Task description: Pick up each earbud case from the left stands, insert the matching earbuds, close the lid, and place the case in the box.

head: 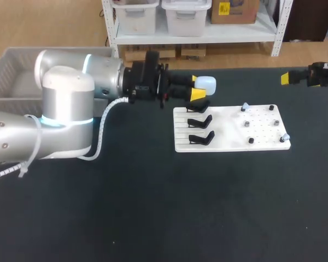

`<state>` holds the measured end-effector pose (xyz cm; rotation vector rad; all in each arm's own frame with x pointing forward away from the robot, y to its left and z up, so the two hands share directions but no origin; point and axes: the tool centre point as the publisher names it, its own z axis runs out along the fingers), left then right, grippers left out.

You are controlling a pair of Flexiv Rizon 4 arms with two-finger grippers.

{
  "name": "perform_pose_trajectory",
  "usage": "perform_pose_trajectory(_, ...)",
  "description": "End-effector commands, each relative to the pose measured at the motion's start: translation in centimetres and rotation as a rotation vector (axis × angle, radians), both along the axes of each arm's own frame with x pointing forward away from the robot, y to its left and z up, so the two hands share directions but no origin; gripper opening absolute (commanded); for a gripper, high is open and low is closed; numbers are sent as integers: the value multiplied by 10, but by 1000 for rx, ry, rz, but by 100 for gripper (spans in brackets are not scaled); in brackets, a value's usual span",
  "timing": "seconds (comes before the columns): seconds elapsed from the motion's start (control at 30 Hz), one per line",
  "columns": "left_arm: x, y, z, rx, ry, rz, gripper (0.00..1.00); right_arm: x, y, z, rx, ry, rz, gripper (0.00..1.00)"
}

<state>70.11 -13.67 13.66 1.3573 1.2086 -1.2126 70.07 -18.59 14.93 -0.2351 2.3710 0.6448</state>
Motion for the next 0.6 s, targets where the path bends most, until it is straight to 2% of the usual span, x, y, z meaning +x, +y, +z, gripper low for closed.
perform_pose_trajectory(0.03,3,-1,-1,1,1,-6,0,0,0,0,-2,0,-1,100)
perform_pose_trajectory(0.17,3,-1,-1,1,1,-6,0,0,0,0,-2,0,-1,100)
perform_pose_trajectory(0.6,3,-1,-1,1,1,-6,0,-24,65,40,-66,-68,113,100)
